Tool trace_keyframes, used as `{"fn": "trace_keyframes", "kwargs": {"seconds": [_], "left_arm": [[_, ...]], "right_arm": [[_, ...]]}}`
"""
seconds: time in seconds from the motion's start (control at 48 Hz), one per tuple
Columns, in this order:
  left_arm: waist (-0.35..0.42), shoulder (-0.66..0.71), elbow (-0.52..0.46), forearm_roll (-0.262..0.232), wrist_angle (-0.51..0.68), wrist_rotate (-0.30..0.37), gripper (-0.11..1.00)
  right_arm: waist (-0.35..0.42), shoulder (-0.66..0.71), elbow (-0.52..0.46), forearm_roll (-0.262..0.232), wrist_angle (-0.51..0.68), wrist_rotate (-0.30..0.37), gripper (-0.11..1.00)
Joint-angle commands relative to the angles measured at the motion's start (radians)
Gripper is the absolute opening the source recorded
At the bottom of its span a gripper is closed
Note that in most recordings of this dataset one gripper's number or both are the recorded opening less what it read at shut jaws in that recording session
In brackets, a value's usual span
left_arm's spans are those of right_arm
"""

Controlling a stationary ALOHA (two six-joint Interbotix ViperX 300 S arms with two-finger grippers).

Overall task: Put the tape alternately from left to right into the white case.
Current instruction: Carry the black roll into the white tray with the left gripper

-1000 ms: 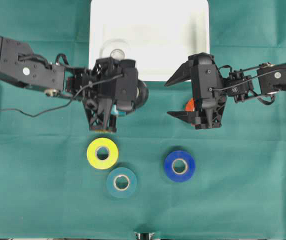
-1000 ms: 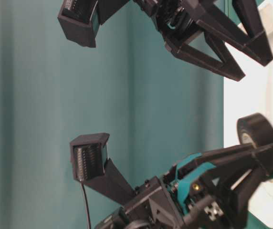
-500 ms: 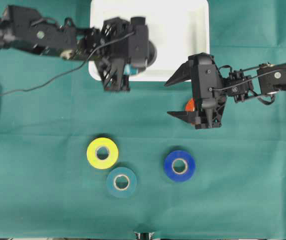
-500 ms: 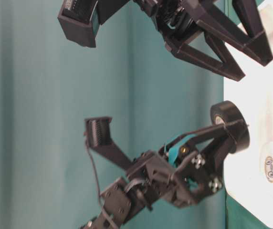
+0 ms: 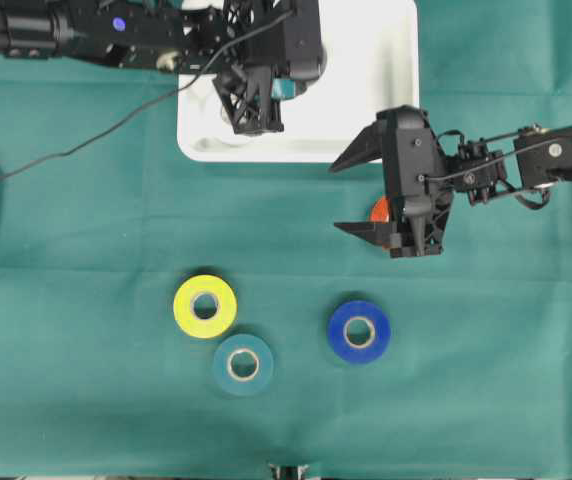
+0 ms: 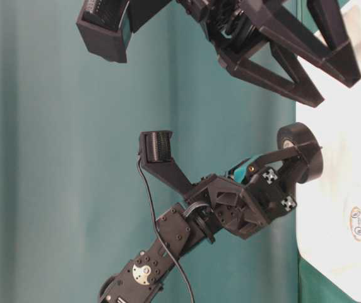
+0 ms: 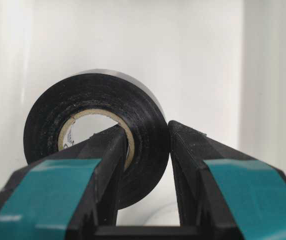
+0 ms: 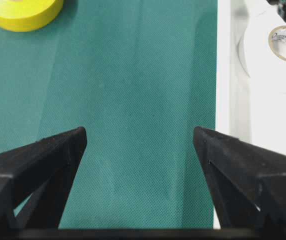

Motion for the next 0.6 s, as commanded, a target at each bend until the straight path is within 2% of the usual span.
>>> {"fn": "trace_keyframes", "kwargs": {"seconds": [0.0,0.396,0.437,0.583], "left_arm": [[0.002,-0.018,-0.029,0.002,-0.003,0.0,0.26],[0.005,-0.015,-0.025,0.002,-0.003,-0.002,0.27],[0.005,-0.014,-0.025,0.002,-0.003,0.0,0.35],[0.006,-0.009,-0.025,0.002,-0.003,0.0,0.79]], "right_arm": [[0.002,-0.011,-0.008,-0.002,-0.011,-0.002,0.72],[0.002,-0.009,-0.008,-0.002,-0.009,-0.002,0.72],[0.002,-0.009,-0.006,-0.002,-0.009,-0.002,0.72],[0.002,-0.009,-0.006,-0.002,-0.009,-0.002,0.72]]}}
